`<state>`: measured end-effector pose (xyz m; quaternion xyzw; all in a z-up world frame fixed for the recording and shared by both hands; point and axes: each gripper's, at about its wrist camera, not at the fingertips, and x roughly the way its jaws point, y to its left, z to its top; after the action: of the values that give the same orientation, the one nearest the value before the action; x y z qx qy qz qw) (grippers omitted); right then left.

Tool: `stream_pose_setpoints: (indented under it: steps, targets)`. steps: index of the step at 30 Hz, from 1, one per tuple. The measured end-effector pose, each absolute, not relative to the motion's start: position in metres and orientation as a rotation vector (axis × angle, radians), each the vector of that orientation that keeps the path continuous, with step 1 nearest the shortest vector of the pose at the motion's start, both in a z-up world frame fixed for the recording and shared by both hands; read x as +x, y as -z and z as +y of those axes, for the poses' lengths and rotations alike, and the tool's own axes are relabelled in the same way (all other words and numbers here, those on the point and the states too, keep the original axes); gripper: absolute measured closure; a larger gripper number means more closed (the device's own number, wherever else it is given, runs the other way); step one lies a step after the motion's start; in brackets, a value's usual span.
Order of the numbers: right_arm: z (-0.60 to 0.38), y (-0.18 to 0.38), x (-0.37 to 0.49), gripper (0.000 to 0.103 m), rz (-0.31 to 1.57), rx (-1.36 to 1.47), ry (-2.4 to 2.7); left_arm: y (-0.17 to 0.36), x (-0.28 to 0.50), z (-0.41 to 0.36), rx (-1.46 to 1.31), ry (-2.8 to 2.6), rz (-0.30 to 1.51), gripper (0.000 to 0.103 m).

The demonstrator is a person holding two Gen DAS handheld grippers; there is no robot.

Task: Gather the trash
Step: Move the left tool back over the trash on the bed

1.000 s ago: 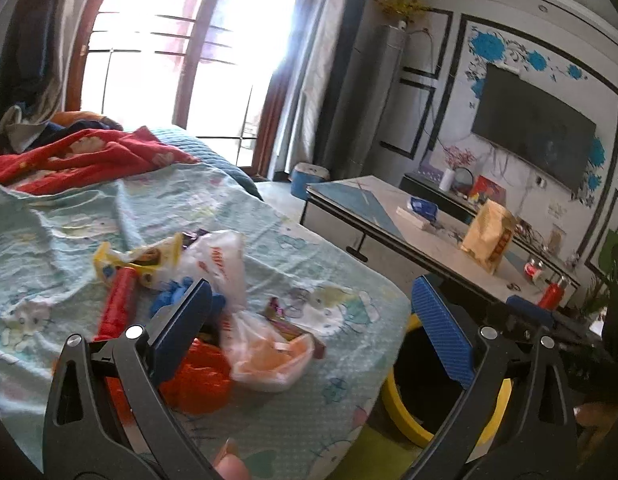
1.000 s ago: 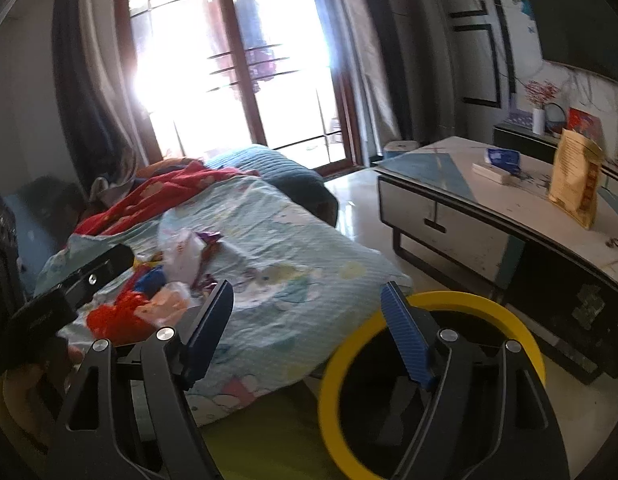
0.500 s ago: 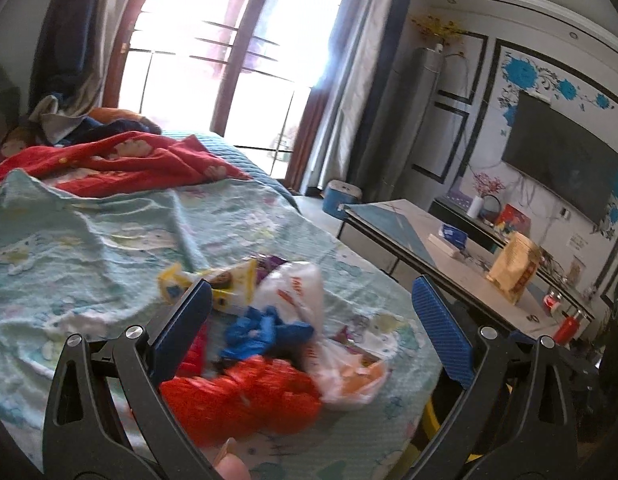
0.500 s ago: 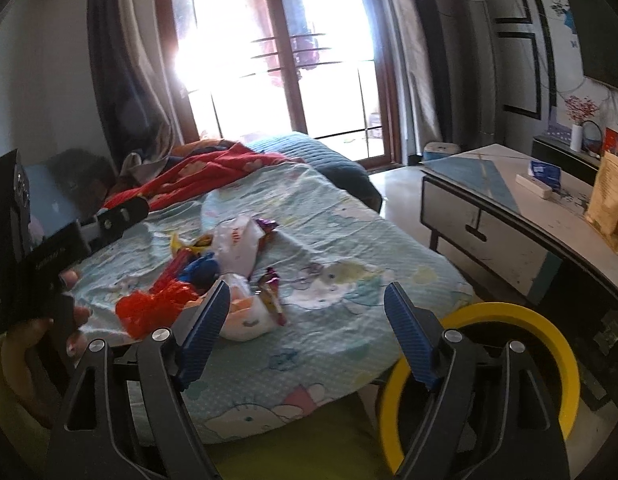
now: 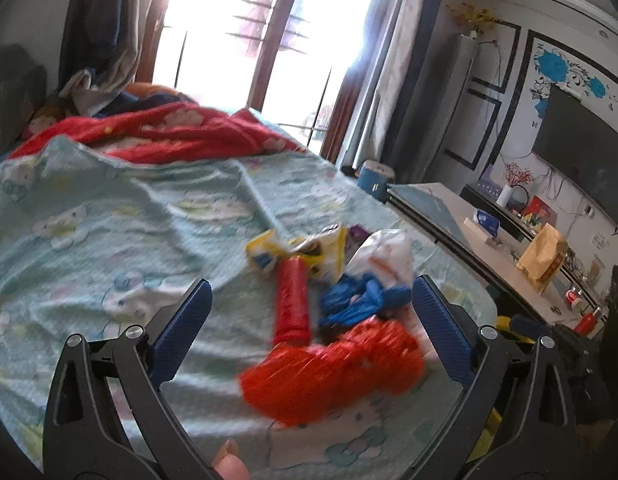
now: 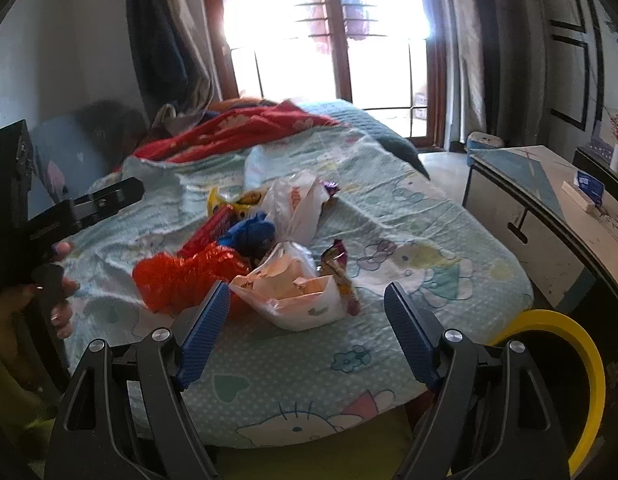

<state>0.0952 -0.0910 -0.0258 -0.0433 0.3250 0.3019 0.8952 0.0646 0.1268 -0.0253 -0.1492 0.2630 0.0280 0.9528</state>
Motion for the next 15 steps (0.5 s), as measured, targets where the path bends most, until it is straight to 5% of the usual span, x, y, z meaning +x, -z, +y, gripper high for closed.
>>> stream_pose_setpoints:
  steps: [5,15]
  targets:
    - [-0.072,0.031,0.098,0.028,0.683,-0.141,-0.664,0.042,0.056,0.131,-0.296,-0.032,0.592,0.015]
    - [-0.039,0.05,0.098,0.063,0.715,-0.302,-0.719,0.071,0.058,0.12,-0.313,0.028,0.708,0.028]
